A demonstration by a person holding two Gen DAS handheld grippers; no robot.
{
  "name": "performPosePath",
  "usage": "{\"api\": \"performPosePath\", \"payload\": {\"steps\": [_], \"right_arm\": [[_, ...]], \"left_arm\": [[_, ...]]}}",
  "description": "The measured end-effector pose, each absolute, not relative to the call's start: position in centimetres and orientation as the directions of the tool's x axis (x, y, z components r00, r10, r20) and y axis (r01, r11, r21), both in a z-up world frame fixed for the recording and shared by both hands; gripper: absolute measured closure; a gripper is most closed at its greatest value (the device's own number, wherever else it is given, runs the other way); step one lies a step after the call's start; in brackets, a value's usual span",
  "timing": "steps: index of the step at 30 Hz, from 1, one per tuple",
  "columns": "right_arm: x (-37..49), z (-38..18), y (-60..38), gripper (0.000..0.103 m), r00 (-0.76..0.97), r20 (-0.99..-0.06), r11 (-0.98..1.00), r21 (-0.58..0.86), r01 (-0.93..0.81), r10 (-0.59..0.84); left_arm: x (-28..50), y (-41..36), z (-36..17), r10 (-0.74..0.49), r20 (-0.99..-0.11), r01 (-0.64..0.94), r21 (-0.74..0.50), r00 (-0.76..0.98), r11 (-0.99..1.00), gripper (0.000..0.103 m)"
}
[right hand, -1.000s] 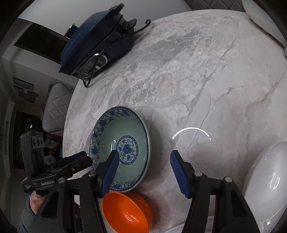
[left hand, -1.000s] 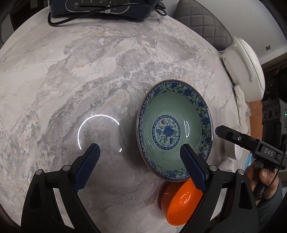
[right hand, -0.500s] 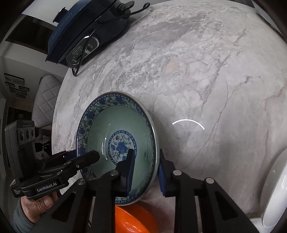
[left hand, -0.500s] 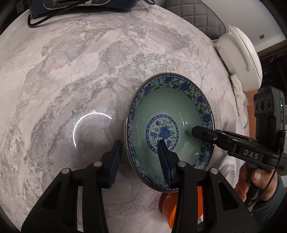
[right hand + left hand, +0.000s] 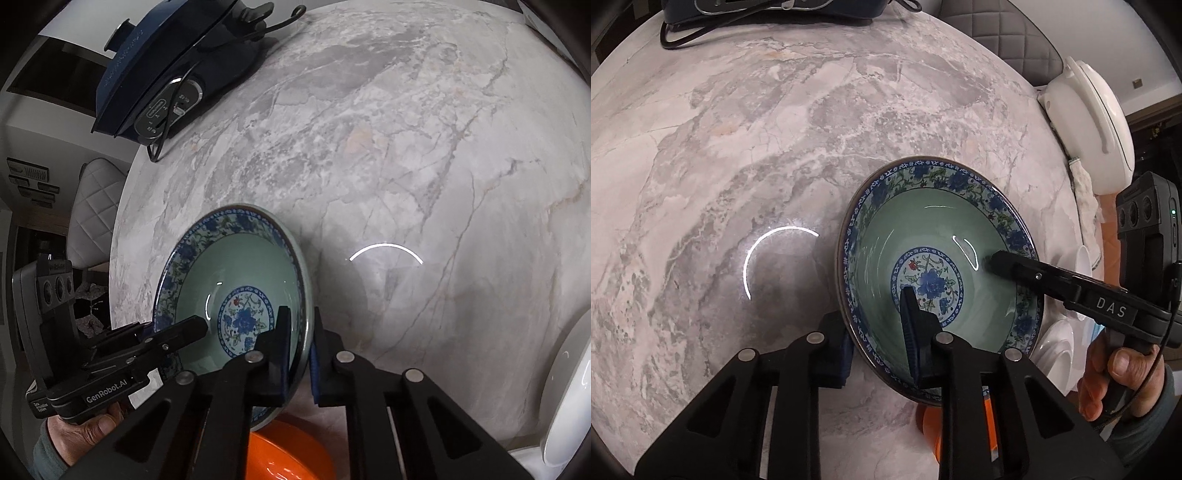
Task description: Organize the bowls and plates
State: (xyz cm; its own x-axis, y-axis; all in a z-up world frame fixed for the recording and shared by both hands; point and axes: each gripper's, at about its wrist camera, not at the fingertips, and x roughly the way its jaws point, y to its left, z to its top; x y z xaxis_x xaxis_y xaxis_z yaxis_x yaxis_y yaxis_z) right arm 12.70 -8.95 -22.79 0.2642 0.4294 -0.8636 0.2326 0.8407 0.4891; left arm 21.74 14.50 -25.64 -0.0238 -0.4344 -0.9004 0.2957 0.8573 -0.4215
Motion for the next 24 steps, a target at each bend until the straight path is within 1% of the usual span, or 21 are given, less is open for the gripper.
{"api": "performPosePath", "payload": {"steps": [6, 10, 16, 20, 24], "right_arm": [[12.8, -20.3, -5.8, 0.092, 0.260, -0.855, 0.860, 0.492, 0.135, 0.448], [12.5, -19.4, -2.1, 0.092, 0.242, -0.855, 0.874, 0.484, 0.050, 0.459], [11.4, -19.5, 3.1, 0.092, 0.203, -0.867, 0.889, 0.454, -0.055, 0.455], [10.9, -20.4, 5.2, 0.092, 0.176, -0.873, 0.891, 0.449, -0.074, 0.455], [10.8, -20.8, 6.0, 0.092, 0.176, -0.880, 0.898, 0.432, -0.086, 0.440]], "left_arm": [[19.9, 19.0, -22.9, -0.442, -0.896, 0.233, -0.422, 0.037, 0.876, 0.082], [17.7, 22.6, -22.3, -0.421, -0.905, 0.191, -0.404, 0.058, 0.895, 0.082], [14.0, 27.4, -23.1, -0.415, -0.908, 0.119, -0.407, 0.051, 0.906, 0.082], [12.4, 29.3, -24.0, -0.415, -0.909, 0.090, -0.410, 0.040, 0.908, 0.082], [12.1, 29.8, -24.5, -0.413, -0.910, 0.097, -0.408, 0.039, 0.908, 0.082]]}}
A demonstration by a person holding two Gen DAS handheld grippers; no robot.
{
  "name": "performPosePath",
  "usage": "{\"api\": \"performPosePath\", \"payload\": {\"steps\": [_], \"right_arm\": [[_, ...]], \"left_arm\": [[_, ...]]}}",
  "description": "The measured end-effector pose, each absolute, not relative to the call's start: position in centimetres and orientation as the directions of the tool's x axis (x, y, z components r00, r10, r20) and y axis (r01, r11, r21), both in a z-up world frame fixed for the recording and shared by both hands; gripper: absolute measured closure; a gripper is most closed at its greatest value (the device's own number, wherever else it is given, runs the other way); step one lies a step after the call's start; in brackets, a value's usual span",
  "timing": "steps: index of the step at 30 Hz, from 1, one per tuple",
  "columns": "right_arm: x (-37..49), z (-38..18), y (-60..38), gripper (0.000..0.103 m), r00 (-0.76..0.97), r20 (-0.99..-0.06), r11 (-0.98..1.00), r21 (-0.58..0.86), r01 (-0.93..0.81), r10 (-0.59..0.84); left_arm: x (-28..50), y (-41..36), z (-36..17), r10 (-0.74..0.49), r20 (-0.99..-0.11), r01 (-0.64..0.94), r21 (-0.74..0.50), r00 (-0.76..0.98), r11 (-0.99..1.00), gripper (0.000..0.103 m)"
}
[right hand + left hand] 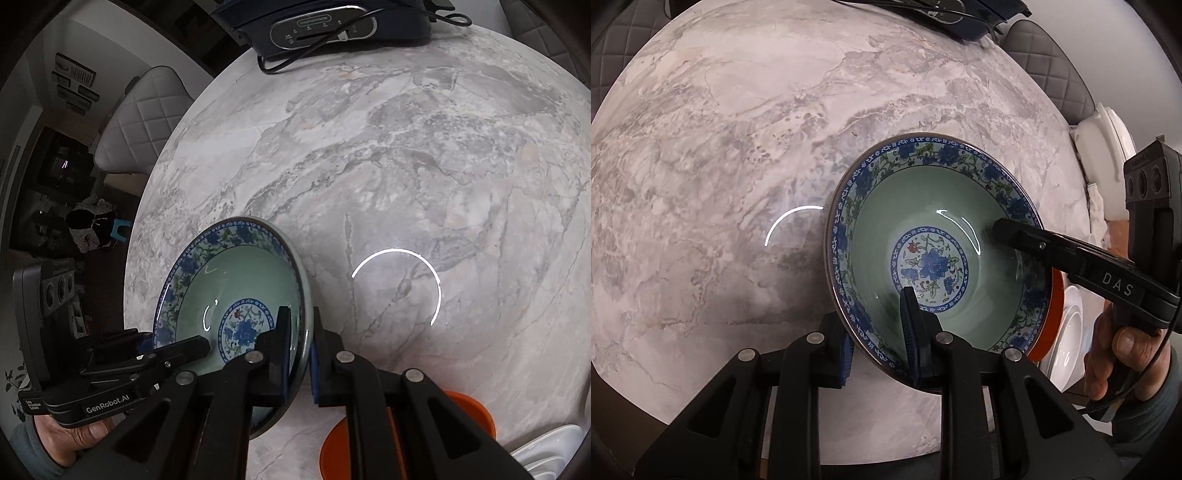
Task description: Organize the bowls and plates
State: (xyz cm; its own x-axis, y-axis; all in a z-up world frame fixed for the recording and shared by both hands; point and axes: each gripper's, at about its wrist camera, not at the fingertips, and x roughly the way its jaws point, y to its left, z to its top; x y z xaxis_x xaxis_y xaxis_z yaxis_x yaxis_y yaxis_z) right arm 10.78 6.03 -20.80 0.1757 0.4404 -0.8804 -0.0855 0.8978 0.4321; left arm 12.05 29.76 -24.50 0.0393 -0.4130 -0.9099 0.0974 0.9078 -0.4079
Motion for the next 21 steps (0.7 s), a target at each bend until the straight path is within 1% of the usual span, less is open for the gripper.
{"api": "performPosePath", "payload": {"steps": [14, 16, 18, 19, 20, 21], "right_arm": [[10.8, -23.0, 6.6, 0.092, 0.154, -0.906, 0.918, 0.385, -0.091, 0.395], [10.7, -23.1, 6.7, 0.090, 0.150, -0.910, 0.921, 0.376, -0.099, 0.387], [10.6, -23.1, 6.8, 0.090, 0.151, -0.911, 0.923, 0.372, -0.102, 0.384], [10.5, -23.0, 6.9, 0.087, 0.155, -0.912, 0.925, 0.368, -0.100, 0.380], [10.5, -22.9, 6.9, 0.082, 0.159, -0.910, 0.923, 0.372, -0.097, 0.383], [10.4, -22.8, 6.9, 0.073, 0.164, -0.907, 0.922, 0.376, -0.096, 0.387]], "left_arm": [[12.9, 28.8, -26.8, -0.401, -0.916, 0.104, -0.398, 0.004, 0.911, 0.082], [13.0, 28.9, -26.9, -0.404, -0.915, 0.087, -0.402, 0.004, 0.911, 0.081], [12.9, 29.2, -26.7, -0.407, -0.913, 0.075, -0.405, 0.017, 0.911, 0.072], [12.9, 29.4, -26.4, -0.410, -0.912, 0.071, -0.407, 0.030, 0.911, 0.052], [12.9, 29.5, -26.0, -0.415, -0.909, 0.068, -0.411, 0.046, 0.909, 0.036], [12.9, 29.9, -25.6, -0.417, -0.907, 0.065, -0.413, 0.062, 0.909, 0.033]]}}
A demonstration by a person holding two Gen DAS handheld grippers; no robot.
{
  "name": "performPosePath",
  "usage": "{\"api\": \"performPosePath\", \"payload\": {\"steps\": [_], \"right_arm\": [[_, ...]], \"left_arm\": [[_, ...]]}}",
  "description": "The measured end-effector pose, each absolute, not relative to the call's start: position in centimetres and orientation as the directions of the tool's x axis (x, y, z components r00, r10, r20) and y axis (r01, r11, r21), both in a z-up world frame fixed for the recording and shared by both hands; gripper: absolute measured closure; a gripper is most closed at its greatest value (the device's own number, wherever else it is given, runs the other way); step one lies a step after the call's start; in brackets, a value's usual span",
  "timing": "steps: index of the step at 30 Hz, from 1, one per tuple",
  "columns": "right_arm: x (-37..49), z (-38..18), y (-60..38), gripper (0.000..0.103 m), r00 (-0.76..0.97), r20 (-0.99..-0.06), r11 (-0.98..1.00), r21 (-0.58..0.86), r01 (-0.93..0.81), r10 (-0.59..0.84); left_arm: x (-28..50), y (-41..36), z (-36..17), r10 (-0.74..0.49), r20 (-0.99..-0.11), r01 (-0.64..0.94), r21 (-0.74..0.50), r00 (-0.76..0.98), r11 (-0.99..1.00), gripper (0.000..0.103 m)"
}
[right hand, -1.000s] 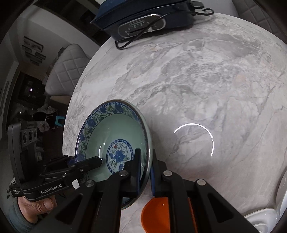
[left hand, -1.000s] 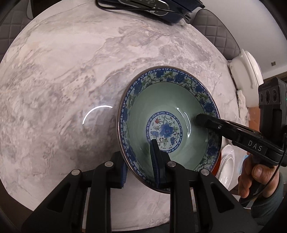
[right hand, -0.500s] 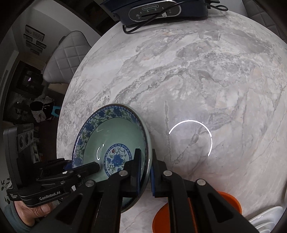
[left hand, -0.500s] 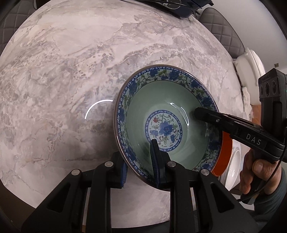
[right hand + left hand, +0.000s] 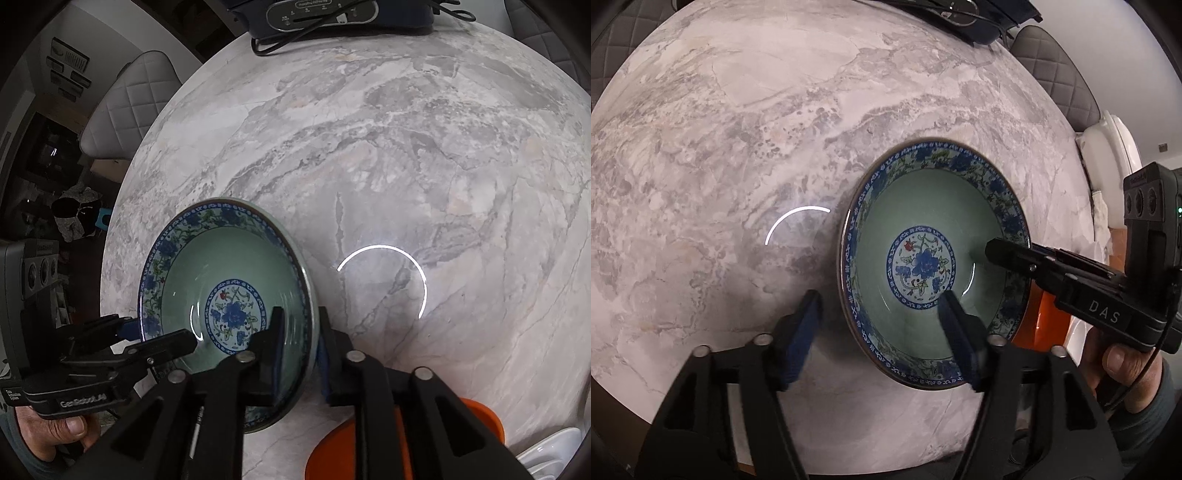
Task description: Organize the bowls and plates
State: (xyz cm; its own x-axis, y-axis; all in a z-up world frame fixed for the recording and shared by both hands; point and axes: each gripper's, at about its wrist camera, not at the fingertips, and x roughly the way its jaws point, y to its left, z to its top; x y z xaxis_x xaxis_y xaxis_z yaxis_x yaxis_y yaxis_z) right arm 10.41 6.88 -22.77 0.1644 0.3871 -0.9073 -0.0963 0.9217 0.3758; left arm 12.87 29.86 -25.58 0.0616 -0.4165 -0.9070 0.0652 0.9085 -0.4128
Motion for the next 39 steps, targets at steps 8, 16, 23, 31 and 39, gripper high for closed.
{"api": "performPosePath", "payload": {"steps": [8, 16, 23, 31, 39], "right_arm": [[9.0, -19.5, 5.9, 0.045, 0.253, -0.885, 0.921, 0.378, -0.098, 0.390], [1.3, -12.9, -1.8, 0.022, 0.450, -0.771, 0.860, 0.511, 0.014, 0.451], [-3.4, -10.9, -13.7, 0.022, 0.582, -0.763, 0.811, 0.513, 0.282, 0.281], [-6.5, -12.5, -25.2, 0.022, 0.579, -0.792, 0.740, 0.506, 0.442, 0.195], [-6.0, -15.8, -30.5, 0.033, 0.522, -0.814, 0.748, 0.508, 0.426, 0.255]], "left_arm": [[13.4, 31.3, -20.2, -0.416, -0.881, 0.042, -0.418, 0.226, 0.907, 0.011], [13.0, 22.5, -12.8, -0.610, -0.736, 0.376, -0.497, 0.294, 0.782, 0.001], [12.1, 10.4, -14.4, -0.593, -0.804, 0.443, -0.521, 0.031, 0.730, 0.002], [11.9, -0.9, -15.5, -0.517, -0.856, 0.506, -0.441, 0.012, 0.741, 0.003], [12.8, -10.2, -19.6, -0.418, -0.908, 0.559, -0.357, -0.020, 0.748, 0.003]]}}
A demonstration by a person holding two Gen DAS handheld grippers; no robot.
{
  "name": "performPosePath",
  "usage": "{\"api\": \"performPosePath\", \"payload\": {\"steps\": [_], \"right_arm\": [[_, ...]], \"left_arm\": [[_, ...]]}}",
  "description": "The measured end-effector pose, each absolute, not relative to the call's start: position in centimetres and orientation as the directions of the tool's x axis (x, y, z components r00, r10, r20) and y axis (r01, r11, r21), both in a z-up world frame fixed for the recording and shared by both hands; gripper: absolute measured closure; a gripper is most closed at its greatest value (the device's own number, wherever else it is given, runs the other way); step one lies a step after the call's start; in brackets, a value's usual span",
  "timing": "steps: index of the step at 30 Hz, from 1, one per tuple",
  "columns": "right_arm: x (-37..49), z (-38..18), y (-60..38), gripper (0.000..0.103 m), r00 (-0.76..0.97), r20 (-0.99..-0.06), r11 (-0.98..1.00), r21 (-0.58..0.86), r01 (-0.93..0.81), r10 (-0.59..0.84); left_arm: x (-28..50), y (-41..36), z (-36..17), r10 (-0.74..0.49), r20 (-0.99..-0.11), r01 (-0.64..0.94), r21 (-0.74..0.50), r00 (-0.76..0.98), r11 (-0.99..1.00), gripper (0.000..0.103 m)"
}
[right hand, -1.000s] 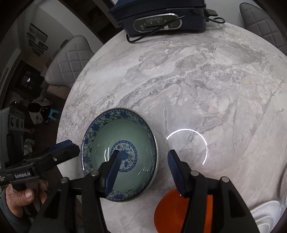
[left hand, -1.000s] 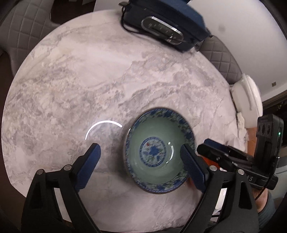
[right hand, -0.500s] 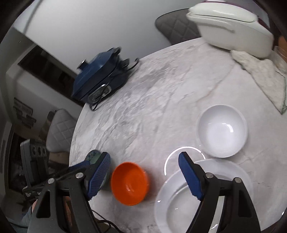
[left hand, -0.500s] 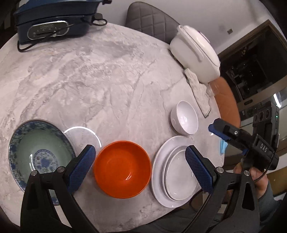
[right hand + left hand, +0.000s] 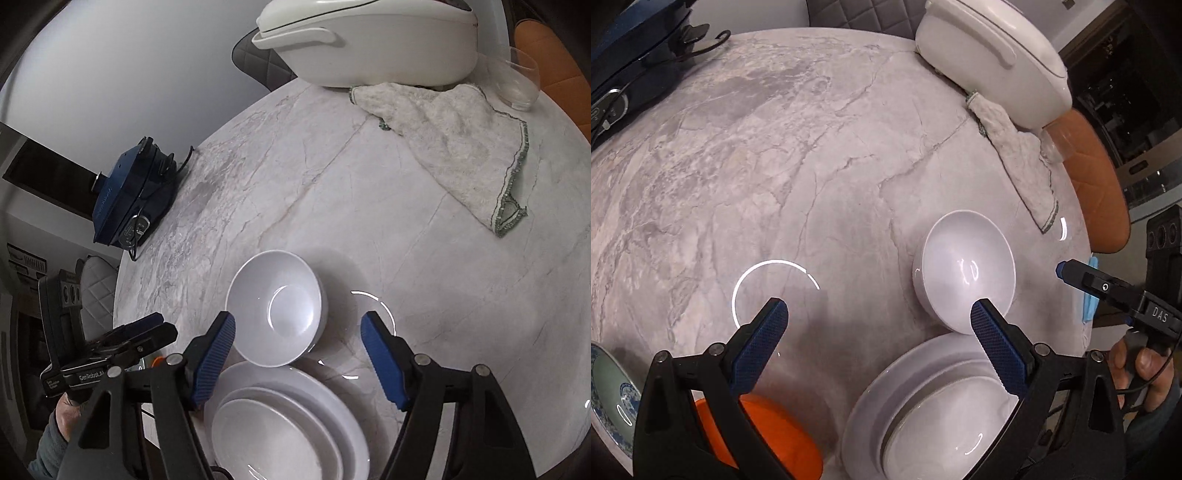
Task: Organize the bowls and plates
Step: 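Open both grippers and move them to the white bowl by the towel, then pinch the rim of the white bowl with both grippers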
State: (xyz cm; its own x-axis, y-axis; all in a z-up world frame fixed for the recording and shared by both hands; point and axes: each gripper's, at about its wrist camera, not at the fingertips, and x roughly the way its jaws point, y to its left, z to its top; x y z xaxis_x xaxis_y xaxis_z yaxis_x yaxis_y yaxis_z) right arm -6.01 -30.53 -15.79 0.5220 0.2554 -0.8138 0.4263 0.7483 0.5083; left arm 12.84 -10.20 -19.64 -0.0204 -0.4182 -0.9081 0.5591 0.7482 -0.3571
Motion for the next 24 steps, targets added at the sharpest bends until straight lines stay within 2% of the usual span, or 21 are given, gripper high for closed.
{"api": "performPosePath", "payload": {"steps": [2, 4, 6, 7, 9, 11, 13, 21, 24], "right_arm": [[-5.6, -17.1, -31.3, 0.039, 0.495, -0.815, 0.743, 0.526, 0.414, 0.301], [-4.9, -18.5, -31.7, 0.052, 0.467, -0.823, 0.741, 0.527, 0.416, 0.323], [-4.3, -19.7, -31.9, 0.054, 0.446, -0.825, 0.741, 0.533, 0.408, 0.348], [-4.2, -20.1, -31.9, 0.054, 0.440, -0.823, 0.738, 0.539, 0.406, 0.359], [-4.0, -20.9, -32.2, 0.054, 0.437, -0.814, 0.719, 0.559, 0.413, 0.382], [-3.8, -21.4, -32.2, 0.054, 0.436, -0.803, 0.704, 0.580, 0.411, 0.406], [-3.8, -21.8, -32.2, 0.054, 0.422, -0.813, 0.712, 0.567, 0.414, 0.401], [-3.5, -22.8, -32.2, 0.054, 0.405, -0.821, 0.719, 0.557, 0.415, 0.402], [-3.3, -23.1, -32.2, 0.056, 0.400, -0.826, 0.723, 0.550, 0.419, 0.396]], "left_arm": [[12.7, -11.5, -20.8, -0.401, -0.915, 0.564, -0.349, -0.034, 0.749, 0.004], [12.7, -12.4, -21.7, -0.397, -0.917, 0.568, -0.351, -0.046, 0.744, 0.004], [12.6, -13.4, -22.2, -0.390, -0.920, 0.578, -0.340, -0.041, 0.742, 0.005], [12.6, -13.9, -22.6, -0.388, -0.921, 0.581, -0.339, -0.043, 0.740, 0.008], [12.5, -14.7, -23.3, -0.380, -0.923, 0.586, -0.340, -0.059, 0.736, 0.020], [12.5, -15.3, -24.0, -0.374, -0.924, 0.591, -0.342, -0.073, 0.730, 0.038], [12.5, -15.9, -24.6, -0.367, -0.926, 0.589, -0.344, -0.086, 0.731, 0.042], [12.1, -17.1, -25.5, -0.370, -0.923, 0.586, -0.357, -0.103, 0.727, 0.042], [12.2, -17.3, -25.8, -0.373, -0.921, 0.575, -0.366, -0.112, 0.731, 0.050]]}}
